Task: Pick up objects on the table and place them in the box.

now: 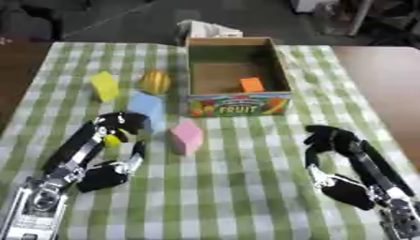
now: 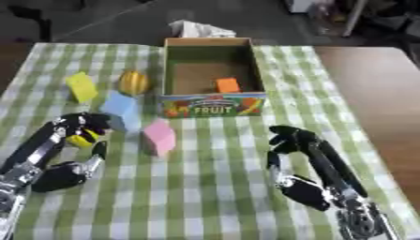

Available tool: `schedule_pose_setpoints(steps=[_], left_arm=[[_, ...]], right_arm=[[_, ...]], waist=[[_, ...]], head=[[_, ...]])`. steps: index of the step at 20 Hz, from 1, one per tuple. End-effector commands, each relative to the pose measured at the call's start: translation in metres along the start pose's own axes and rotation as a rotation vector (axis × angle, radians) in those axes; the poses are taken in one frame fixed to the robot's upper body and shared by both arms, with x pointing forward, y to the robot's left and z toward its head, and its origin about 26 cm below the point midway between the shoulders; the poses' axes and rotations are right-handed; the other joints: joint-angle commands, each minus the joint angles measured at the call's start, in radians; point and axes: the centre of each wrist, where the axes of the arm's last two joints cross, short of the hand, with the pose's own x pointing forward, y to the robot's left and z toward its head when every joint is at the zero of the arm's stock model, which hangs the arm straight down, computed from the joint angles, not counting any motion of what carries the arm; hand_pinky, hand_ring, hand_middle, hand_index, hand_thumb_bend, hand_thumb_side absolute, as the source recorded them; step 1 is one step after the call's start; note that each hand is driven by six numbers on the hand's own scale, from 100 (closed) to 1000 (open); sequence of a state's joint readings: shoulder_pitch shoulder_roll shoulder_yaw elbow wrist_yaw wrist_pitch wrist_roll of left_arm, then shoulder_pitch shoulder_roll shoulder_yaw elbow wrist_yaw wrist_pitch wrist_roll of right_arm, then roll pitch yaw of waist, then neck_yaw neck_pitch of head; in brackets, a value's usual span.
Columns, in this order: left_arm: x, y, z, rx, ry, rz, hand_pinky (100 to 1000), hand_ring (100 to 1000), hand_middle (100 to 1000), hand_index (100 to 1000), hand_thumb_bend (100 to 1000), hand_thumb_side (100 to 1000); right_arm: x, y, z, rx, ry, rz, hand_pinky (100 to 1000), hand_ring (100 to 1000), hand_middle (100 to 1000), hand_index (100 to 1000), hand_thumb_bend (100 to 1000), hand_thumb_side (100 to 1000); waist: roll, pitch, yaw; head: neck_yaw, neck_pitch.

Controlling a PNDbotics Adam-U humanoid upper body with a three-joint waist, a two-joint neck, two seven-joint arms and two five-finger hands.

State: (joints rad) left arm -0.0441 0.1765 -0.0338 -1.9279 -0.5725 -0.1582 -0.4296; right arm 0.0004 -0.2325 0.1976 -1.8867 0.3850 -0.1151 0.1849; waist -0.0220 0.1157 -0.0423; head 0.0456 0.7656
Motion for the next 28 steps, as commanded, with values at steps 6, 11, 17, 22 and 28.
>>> schedule_pose_setpoints(steps=[6,11,17,22,28], left_arm=[[0.005,0.039,-0.003,-0.036,-0.045,-0.186,680,743,737,900,100,261],[0.007,0.097,-0.011,-0.094,-0.044,-0.448,729,750,759,925,290,208],[-0.007,0.164,-0.035,-0.182,0.034,-0.713,771,758,780,939,538,263],[-0.041,0.191,-0.06,-0.302,0.154,-0.805,789,761,789,946,662,325],[-0.086,0.196,-0.077,-0.337,0.279,-0.88,792,754,782,940,717,324]], right_arm=[[0.004,-0.005,0.0,-0.007,-0.018,0.021,685,639,648,843,100,229],[0.002,-0.005,0.002,-0.003,-0.006,0.027,685,639,648,843,100,230],[0.0,-0.004,0.004,0.006,0.0,0.031,685,639,648,842,100,230],[0.0,-0.004,0.005,0.014,-0.001,0.029,685,639,648,843,100,230],[0.0,-0.003,0.005,0.021,-0.002,0.022,685,639,648,843,100,229]], waist=[[0.008,-0.015,-0.006],[0.023,-0.023,-0.014],[0.034,-0.029,-0.035],[0.033,-0.034,-0.049],[0.025,-0.036,-0.058]], head=[[-0.009,0.004],[-0.017,0.004],[-0.015,0.004],[-0.01,0.004],[-0.008,0.004]])
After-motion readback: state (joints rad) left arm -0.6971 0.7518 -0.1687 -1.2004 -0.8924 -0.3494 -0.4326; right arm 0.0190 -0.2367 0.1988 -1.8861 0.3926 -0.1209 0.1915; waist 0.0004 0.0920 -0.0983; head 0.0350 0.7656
